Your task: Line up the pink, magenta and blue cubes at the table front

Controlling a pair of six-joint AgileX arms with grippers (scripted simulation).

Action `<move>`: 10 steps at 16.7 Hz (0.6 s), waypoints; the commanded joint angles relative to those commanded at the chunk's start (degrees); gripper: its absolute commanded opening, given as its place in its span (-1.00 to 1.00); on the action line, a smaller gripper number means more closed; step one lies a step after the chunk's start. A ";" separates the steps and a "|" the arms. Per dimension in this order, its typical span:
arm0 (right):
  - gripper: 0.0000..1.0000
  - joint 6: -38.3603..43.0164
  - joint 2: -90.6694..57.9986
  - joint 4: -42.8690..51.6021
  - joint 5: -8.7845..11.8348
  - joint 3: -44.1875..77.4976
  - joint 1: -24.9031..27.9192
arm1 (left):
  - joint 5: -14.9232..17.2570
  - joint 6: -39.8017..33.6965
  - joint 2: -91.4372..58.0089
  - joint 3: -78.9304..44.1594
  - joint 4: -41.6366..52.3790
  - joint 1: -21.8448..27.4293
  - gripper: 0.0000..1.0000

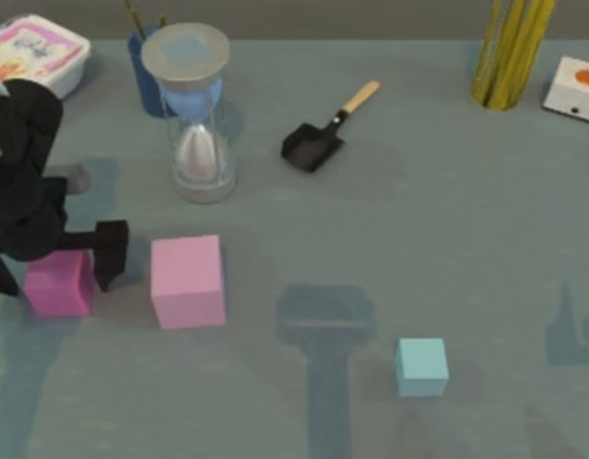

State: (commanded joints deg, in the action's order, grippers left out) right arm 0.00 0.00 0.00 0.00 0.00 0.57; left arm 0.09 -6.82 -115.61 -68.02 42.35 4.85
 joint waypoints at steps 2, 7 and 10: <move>1.00 0.00 0.00 0.00 0.00 0.00 0.00 | 0.00 0.00 -0.17 0.20 -0.32 0.01 1.00; 1.00 0.00 0.00 0.00 0.00 0.00 0.00 | 0.00 0.00 -0.17 0.20 -0.32 0.01 0.55; 1.00 0.00 0.00 0.00 0.00 0.00 0.00 | 0.00 0.00 -0.17 0.20 -0.32 0.01 0.10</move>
State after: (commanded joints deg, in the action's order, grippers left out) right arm 0.00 0.00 0.00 0.00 0.00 0.57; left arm 0.09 -6.81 -115.78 -67.81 42.03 4.85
